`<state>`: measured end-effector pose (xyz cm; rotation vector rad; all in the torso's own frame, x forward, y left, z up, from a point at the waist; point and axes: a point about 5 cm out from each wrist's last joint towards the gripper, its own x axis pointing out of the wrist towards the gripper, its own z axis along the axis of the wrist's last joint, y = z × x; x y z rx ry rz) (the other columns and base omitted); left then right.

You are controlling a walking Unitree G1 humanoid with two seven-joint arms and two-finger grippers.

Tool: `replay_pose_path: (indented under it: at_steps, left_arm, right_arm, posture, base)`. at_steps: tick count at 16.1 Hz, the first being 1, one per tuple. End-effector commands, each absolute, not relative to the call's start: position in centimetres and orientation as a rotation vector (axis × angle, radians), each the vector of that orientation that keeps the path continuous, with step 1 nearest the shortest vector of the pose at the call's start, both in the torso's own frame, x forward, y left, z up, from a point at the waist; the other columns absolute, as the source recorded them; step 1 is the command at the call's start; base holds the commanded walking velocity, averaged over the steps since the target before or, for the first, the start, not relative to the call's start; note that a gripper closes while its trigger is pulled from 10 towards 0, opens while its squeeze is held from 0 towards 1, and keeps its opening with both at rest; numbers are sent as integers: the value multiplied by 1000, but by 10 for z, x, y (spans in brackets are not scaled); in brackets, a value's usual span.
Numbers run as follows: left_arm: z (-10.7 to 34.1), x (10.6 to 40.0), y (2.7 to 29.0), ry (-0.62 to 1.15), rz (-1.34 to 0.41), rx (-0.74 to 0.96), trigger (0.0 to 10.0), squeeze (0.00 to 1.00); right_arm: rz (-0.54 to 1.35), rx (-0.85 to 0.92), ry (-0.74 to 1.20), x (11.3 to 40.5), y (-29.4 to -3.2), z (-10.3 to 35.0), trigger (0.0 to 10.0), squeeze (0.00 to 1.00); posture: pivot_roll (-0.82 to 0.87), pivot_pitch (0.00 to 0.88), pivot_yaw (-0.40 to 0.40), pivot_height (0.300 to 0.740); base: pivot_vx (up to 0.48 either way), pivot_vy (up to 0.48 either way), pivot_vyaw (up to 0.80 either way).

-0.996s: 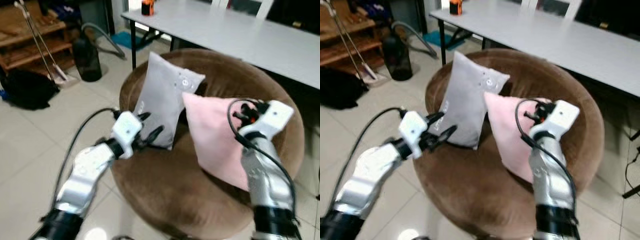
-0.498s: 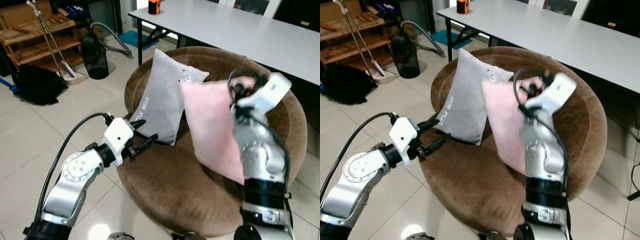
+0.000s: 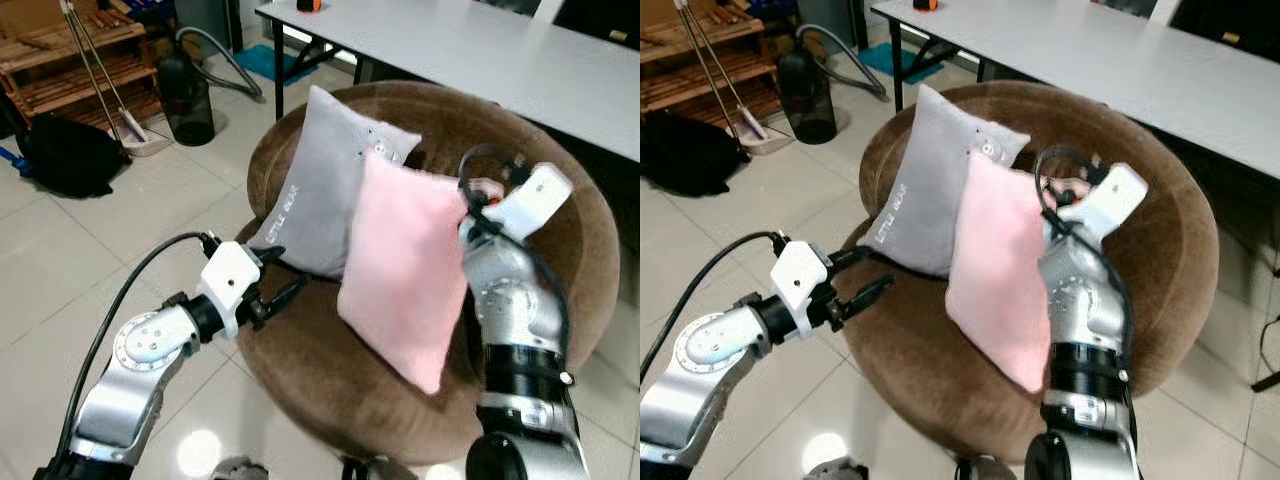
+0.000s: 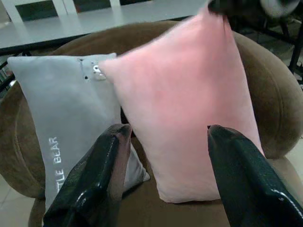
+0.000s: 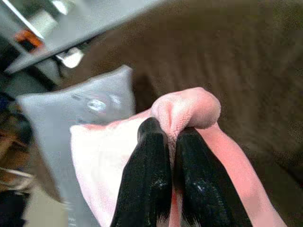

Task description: Move the pillow to the sofa from floor

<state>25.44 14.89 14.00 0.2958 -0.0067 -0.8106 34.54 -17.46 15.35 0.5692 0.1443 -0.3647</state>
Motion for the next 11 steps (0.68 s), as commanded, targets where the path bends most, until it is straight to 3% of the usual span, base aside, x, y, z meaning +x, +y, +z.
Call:
replay_pose_path:
  at_steps: [1,3,4,9,10,11]
  left_arm:
    - [143,252,148,-8,-824,298,10000,0]
    - [143,252,149,-2,-829,303,10000,0]
    - [144,253,149,-2,-833,306,10000,0]
    - [146,259,144,-21,-819,303,10000,0]
    - [146,261,144,-39,-786,303,10000,0]
    - [147,265,145,-52,-733,307,10000,0]
  right_arm:
    - [-390,558,63,351,-185,166,10000,0]
    - [-451,519,45,363,-205,157,10000,0]
    - [-437,541,38,367,-211,154,10000,1000]
    - [-407,551,-25,378,-229,155,10000,1000]
    - [-369,451,-54,379,-229,162,10000,0]
    - [-309,400,-78,377,-223,165,10000,0]
  posture:
    - [181,142,-68,740]
    - [185,148,-58,740]
    - [188,147,-54,740]
    - [185,128,-53,740]
    - [179,115,-58,740]
    - [179,115,-58,740]
  base:
    - [0,0,0]
    - [0,0,0]
    - [0,0,0]
    - [0,0,0]
    - [0,0,0]
    - [0,0,0]
